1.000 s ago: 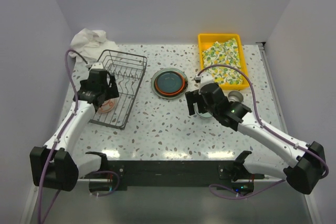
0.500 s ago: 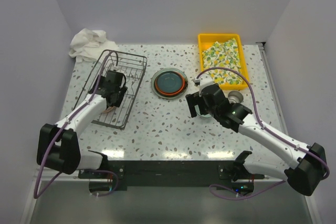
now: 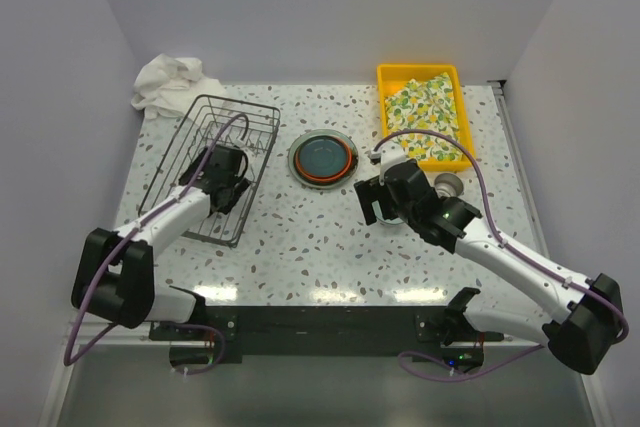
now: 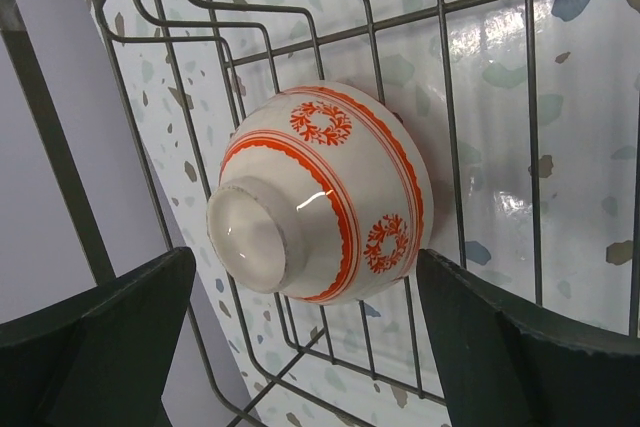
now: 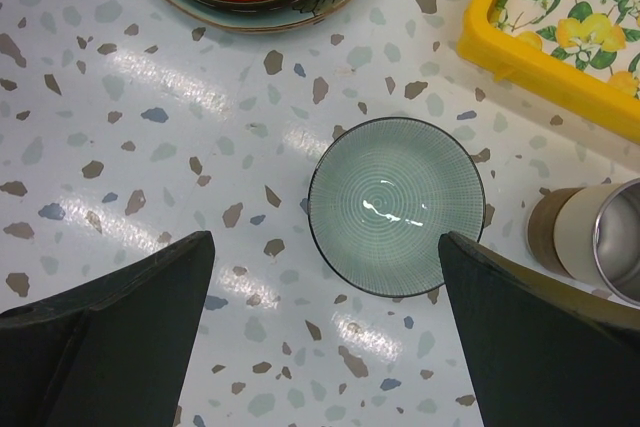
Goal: Unload the mixed dishes from the dish rack
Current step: Pick up the bowl from the dish rack.
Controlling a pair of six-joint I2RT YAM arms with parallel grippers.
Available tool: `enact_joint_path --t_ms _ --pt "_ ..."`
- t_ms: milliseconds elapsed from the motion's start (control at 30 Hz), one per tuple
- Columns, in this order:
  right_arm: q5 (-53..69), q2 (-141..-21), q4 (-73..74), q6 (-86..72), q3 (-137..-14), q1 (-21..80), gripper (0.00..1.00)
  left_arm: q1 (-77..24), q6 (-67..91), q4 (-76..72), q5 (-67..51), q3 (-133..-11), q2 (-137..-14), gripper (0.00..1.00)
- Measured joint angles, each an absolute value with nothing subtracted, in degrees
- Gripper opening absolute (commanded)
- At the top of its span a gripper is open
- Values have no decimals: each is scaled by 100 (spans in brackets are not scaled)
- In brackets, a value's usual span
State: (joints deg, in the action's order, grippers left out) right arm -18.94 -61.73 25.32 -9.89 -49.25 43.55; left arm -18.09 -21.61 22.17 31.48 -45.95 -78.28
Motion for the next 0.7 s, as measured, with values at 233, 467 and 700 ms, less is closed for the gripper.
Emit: enact_joint_path --t_ms 233,467,700 --pt "-1894 -6187 2530 -976 -4917 4355 98 -1844 -2215 2047 3181 -4584 -8125 98" --pt "-1890 -6187 2528 -972 -4910 4355 99 -1955 -2187 1887 3465 -4447 -8361 100" --pt "-1848 -6254 2526 -969 -4871 4355 99 -2112 -2040 1673 3806 -4407 -8519 100"
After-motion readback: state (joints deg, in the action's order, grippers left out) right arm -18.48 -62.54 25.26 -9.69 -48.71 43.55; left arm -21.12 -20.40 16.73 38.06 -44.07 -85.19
